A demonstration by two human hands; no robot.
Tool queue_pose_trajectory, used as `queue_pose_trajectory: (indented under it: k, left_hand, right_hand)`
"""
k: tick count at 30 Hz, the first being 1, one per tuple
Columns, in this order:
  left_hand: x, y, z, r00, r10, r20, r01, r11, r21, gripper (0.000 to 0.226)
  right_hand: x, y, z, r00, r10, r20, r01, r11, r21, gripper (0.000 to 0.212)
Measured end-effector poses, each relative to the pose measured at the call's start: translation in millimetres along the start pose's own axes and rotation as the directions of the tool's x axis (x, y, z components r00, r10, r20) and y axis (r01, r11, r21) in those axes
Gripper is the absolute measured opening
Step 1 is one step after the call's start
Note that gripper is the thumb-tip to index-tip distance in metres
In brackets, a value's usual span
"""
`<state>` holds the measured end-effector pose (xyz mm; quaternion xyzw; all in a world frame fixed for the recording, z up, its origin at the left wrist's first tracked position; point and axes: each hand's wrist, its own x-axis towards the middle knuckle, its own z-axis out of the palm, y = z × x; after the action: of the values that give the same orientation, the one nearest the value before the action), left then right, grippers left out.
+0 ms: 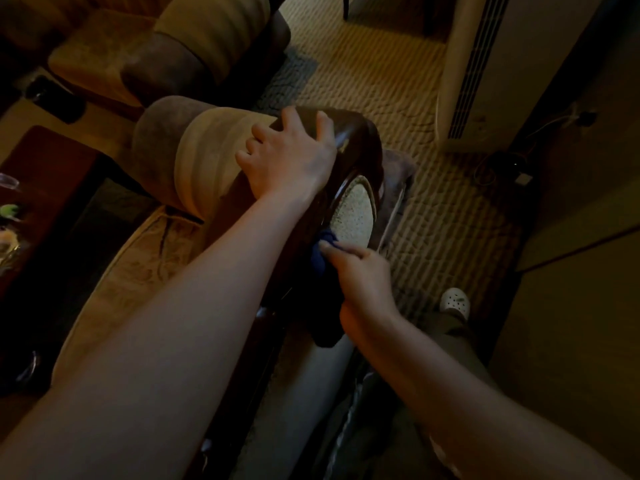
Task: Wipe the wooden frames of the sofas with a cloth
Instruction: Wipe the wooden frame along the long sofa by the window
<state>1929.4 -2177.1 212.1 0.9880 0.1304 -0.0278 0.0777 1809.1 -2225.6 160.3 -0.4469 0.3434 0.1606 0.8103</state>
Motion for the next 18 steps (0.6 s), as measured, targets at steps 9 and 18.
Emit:
queue_pose_trajectory:
  k: [9,18]
  left_hand:
    - [-1,1,0,1.000,-0.014,-0.006,0.014,1.000,-0.012,0.059]
    - [1,1,0,1.000,-0.026,-0.004,0.026,0.999,-0.026,0.058]
  right_hand:
    - [14,7,-2,0.987,-0.161,-0.027,0.154,0.972,-0.175,0.021]
    - [42,14,-52,0.436,-0.735,0.519,0.739,-0.037,-0.673,0.030]
